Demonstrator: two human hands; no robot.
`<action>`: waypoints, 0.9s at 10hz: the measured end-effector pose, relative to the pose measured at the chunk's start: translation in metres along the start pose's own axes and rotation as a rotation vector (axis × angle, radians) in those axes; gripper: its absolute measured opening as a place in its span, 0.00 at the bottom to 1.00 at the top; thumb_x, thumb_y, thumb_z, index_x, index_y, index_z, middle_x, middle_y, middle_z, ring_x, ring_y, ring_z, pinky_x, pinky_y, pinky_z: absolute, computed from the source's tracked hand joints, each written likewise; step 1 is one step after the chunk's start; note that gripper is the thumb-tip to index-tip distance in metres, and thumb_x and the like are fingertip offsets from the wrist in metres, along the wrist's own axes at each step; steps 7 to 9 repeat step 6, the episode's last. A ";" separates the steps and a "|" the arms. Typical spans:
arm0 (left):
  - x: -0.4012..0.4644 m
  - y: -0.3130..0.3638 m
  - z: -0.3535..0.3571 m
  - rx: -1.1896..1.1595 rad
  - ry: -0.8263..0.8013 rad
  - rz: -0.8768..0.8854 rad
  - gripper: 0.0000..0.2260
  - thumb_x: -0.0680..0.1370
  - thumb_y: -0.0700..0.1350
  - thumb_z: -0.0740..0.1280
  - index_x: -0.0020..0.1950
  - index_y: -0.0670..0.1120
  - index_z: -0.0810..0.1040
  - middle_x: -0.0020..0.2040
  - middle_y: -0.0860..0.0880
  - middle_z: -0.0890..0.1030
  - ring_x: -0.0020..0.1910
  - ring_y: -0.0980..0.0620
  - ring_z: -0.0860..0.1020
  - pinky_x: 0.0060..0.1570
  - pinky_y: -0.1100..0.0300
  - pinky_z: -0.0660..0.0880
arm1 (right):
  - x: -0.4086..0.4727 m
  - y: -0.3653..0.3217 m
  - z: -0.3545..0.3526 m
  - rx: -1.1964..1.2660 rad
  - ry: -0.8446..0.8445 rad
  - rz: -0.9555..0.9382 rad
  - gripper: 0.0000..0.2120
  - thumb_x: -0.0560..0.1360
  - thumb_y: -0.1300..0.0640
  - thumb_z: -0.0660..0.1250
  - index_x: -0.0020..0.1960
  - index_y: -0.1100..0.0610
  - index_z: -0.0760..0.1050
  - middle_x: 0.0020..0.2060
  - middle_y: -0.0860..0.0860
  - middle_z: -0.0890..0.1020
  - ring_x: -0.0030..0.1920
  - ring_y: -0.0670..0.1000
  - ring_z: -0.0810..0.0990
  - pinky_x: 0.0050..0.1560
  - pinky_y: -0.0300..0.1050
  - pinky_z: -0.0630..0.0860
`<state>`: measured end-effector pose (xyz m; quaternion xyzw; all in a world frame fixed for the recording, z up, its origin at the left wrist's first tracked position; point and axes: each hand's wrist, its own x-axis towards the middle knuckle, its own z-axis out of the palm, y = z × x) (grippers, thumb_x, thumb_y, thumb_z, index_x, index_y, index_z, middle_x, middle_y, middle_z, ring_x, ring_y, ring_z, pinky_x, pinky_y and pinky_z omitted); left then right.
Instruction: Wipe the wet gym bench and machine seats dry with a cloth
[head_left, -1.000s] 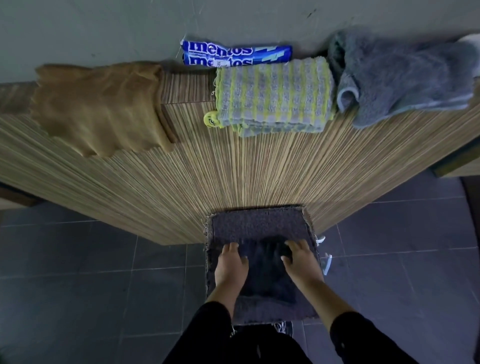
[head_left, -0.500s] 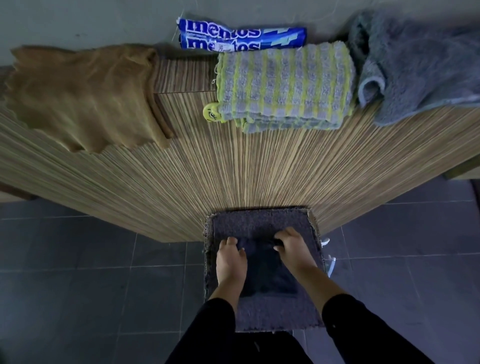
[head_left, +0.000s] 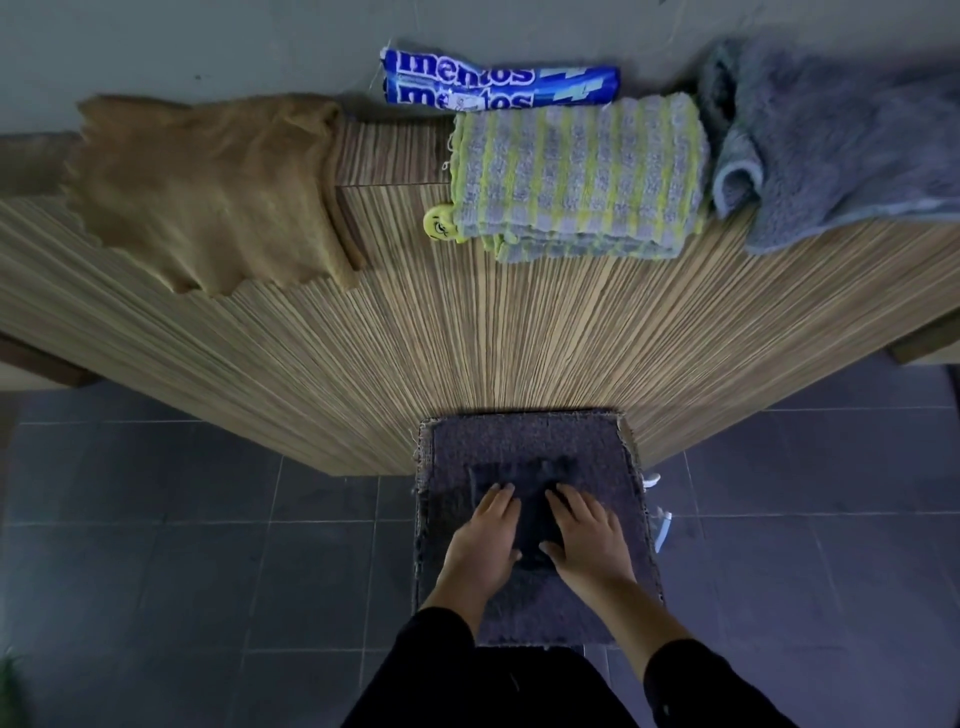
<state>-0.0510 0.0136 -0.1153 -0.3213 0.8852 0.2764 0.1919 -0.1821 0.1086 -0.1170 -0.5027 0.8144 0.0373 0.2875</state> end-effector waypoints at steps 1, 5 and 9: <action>-0.008 0.014 -0.015 -0.066 0.034 -0.063 0.31 0.79 0.40 0.64 0.79 0.44 0.54 0.79 0.49 0.52 0.78 0.50 0.50 0.72 0.55 0.63 | -0.008 -0.008 -0.013 0.020 -0.074 0.016 0.32 0.79 0.48 0.58 0.77 0.53 0.48 0.76 0.46 0.48 0.76 0.50 0.48 0.75 0.51 0.49; -0.056 0.046 -0.117 -0.285 0.366 -0.195 0.20 0.79 0.41 0.63 0.71 0.44 0.69 0.69 0.47 0.71 0.67 0.47 0.71 0.60 0.52 0.73 | -0.046 -0.039 -0.125 0.148 0.174 -0.008 0.22 0.79 0.52 0.55 0.73 0.54 0.62 0.68 0.51 0.68 0.68 0.52 0.67 0.69 0.50 0.61; -0.067 0.043 -0.127 -0.341 0.390 -0.221 0.22 0.79 0.42 0.63 0.73 0.44 0.68 0.70 0.47 0.71 0.67 0.47 0.71 0.63 0.54 0.72 | -0.050 -0.042 -0.133 0.161 0.176 -0.015 0.20 0.79 0.54 0.55 0.71 0.54 0.64 0.67 0.51 0.71 0.67 0.52 0.69 0.69 0.50 0.59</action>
